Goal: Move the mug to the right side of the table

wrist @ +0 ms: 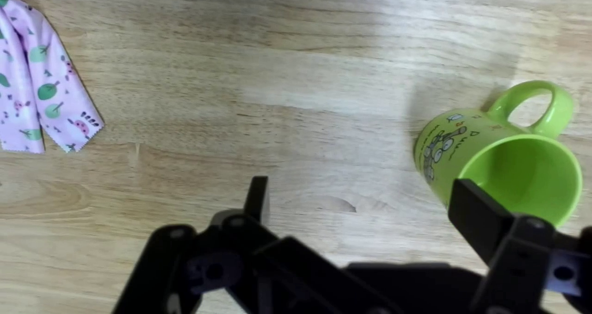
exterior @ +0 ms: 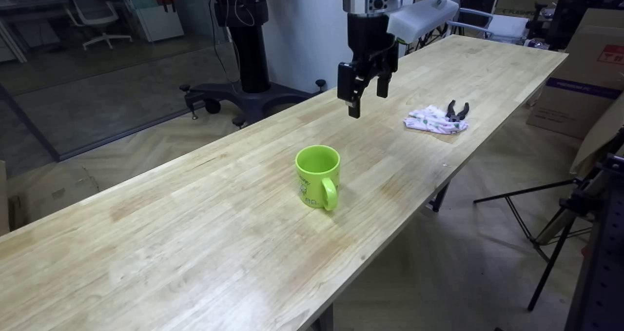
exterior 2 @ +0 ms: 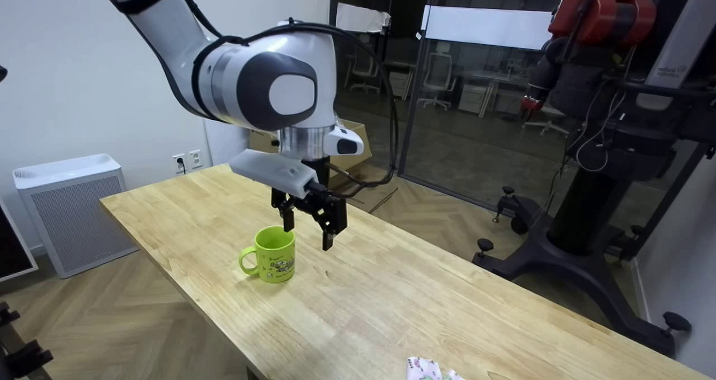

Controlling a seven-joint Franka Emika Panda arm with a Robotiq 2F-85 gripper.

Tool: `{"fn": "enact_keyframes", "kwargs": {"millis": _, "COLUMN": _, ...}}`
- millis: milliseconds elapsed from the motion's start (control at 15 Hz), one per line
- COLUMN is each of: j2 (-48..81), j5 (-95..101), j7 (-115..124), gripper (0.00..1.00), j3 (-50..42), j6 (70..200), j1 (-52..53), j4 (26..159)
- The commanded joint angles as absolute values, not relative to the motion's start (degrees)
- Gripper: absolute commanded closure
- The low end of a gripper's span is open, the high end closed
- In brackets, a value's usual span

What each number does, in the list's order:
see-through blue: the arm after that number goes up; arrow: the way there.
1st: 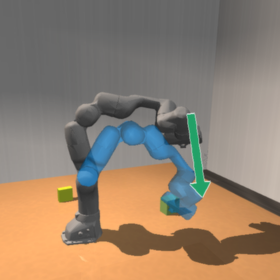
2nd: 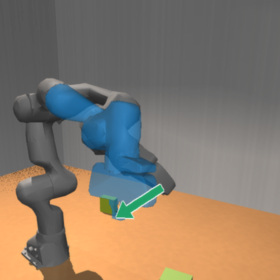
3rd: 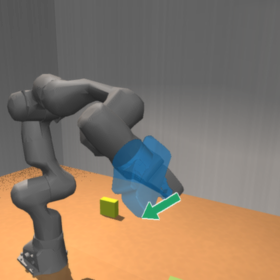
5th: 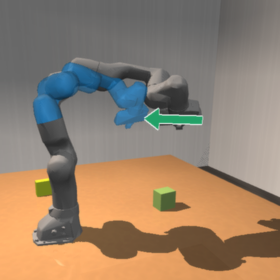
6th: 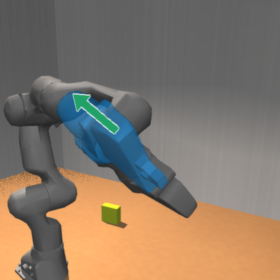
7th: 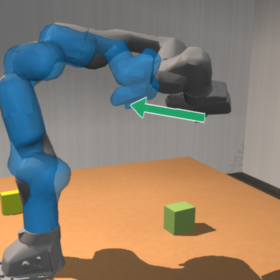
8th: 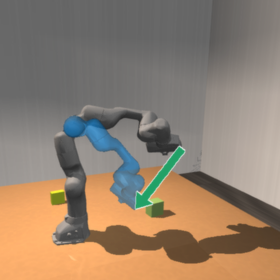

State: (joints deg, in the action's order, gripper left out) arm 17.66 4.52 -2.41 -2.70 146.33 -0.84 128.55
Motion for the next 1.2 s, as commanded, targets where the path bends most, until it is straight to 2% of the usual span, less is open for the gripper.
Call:
{"fn": "enact_keyframes", "kwargs": {"millis": 0, "j2": 19.26, "j5": 4.4, "j7": -3.18, "gripper": 0.0, "j3": -1.91, "j6": 145.5, "j1": -0.94, "j4": 127.08}}
{"fn": "enact_keyframes", "kwargs": {"millis": 1133, "j2": 35.5, "j5": 4.76, "j7": -8.99, "gripper": 0.0, "j3": 1.92, "j6": 141.49, "j1": 0.3, "j4": 111.2}}
